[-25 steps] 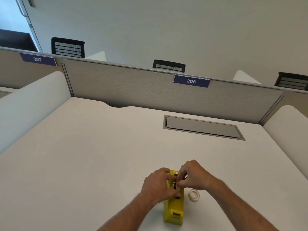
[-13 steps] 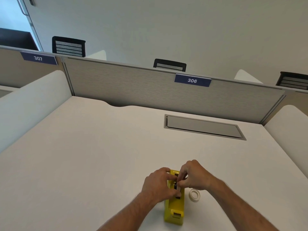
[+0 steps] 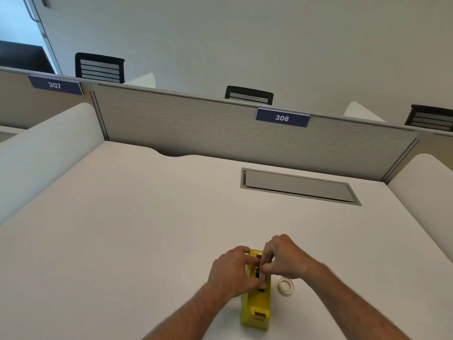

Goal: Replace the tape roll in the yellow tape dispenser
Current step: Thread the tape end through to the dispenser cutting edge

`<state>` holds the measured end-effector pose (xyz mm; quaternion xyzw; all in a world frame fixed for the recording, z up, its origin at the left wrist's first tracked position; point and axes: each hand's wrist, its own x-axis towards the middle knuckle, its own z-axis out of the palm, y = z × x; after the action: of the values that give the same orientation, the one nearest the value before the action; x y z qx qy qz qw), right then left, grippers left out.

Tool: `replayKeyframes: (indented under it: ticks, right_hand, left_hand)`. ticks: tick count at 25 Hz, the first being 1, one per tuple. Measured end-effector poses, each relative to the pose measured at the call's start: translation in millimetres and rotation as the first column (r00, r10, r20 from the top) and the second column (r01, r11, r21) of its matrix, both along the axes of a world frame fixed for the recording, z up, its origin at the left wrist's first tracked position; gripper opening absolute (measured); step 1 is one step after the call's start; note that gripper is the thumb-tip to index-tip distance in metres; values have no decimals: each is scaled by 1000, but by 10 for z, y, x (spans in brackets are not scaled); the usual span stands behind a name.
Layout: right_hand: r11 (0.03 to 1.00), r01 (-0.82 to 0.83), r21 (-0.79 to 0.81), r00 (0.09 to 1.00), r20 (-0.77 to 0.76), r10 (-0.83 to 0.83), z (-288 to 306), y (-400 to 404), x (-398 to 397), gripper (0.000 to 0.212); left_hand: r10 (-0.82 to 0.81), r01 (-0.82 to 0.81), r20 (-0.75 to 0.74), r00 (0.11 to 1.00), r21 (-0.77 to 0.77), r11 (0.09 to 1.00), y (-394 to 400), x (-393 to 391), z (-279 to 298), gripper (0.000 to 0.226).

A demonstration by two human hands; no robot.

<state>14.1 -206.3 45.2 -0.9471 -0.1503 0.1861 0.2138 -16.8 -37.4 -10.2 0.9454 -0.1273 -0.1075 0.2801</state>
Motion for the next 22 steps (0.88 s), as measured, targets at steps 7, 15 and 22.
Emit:
replayKeyframes:
  ticks: [7,15,22]
  right_hand:
    - [1000,-7,-5,1000,7,7,-25,-13,11,11]
    - [997,13,72,1000,1,-13,-58,-80,11,6]
    - [980,75,183,997,0,-76,-115,-141,-49,3]
  left_hand:
    - [-4,4,9,1000,1,1000,10,0,-1,62]
    - [-4,4,10,1000,-3,1000,7,-5,7,63]
    - [-2,2,0,1000,2,1000,10,8,5,65]
